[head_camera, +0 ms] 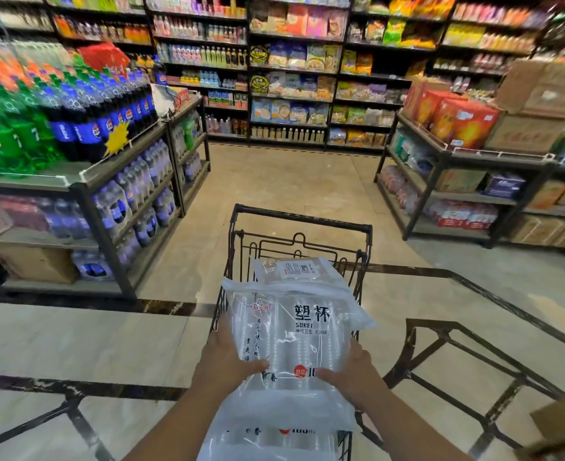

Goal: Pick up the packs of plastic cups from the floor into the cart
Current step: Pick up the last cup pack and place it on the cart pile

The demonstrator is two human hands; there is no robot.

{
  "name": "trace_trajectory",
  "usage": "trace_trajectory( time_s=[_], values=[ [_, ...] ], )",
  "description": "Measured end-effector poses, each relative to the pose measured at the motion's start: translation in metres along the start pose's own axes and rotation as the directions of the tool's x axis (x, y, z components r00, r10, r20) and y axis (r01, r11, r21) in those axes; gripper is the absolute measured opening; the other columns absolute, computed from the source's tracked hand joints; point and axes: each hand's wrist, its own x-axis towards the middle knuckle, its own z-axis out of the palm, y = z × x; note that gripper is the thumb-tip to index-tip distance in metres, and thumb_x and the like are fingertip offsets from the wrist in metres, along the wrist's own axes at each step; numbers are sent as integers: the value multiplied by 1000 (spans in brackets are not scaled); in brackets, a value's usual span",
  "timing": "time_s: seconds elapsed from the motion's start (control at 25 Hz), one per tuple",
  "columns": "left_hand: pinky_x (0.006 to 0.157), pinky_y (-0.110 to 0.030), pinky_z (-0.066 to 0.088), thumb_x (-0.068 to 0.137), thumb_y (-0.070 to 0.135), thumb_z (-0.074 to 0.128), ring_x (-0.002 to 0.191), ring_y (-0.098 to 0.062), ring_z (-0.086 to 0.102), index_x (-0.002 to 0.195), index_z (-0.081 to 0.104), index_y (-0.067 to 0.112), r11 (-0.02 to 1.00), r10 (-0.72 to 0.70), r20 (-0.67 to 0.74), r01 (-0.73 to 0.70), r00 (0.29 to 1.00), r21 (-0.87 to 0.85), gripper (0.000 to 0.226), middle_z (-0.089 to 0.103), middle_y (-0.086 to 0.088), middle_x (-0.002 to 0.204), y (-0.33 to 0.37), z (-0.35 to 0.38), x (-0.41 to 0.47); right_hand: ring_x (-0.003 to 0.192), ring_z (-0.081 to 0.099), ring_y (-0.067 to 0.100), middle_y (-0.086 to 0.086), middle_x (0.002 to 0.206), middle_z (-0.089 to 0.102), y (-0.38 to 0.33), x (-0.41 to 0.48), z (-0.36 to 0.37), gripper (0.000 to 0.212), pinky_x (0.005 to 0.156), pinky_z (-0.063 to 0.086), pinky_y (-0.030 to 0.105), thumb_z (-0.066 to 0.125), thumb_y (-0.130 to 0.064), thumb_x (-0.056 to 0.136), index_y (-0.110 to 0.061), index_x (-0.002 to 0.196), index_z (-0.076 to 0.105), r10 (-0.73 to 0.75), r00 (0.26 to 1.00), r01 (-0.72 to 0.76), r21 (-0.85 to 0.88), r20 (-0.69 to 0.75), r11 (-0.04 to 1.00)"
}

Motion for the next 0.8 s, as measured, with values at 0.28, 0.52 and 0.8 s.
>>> trace_trajectory(
  time_s=[0.28, 0.52, 0.8],
  values=[
    [117, -47, 31, 62, 62, 88, 156, -30, 2, 137, -39, 48, 968, 117, 10, -117, 993, 220, 149, -17, -2, 169, 3, -17, -3, 150, 25, 35, 13, 167, -4, -21, -16, -9, 135, 118, 33, 42, 82, -64, 72, -22, 162, -10, -121, 991, 111, -156, -56, 982],
    [117, -49, 32, 64, 69, 82, 156, -31, -6, 152, -29, 45, 938, 186, 44, -191, 981, 288, 143, -22, -1, 168, 12, -36, -12, 154, 14, 36, 12, 168, -18, -34, -33, -15, 132, 120, 27, 41, 78, -65, 76, -25, 162, -14, -143, 989, 130, -219, -44, 967],
    [123, -52, 16, 74, 79, 67, 156, -29, -11, 160, -13, 38, 895, 200, 131, -235, 971, 379, 124, -18, 1, 169, 33, -72, -9, 156, 8, 32, 8, 169, -15, -56, -48, -35, 119, 122, 24, 44, 75, -62, 80, -24, 164, 0, -187, 981, 165, -308, -45, 937]
  ],
)
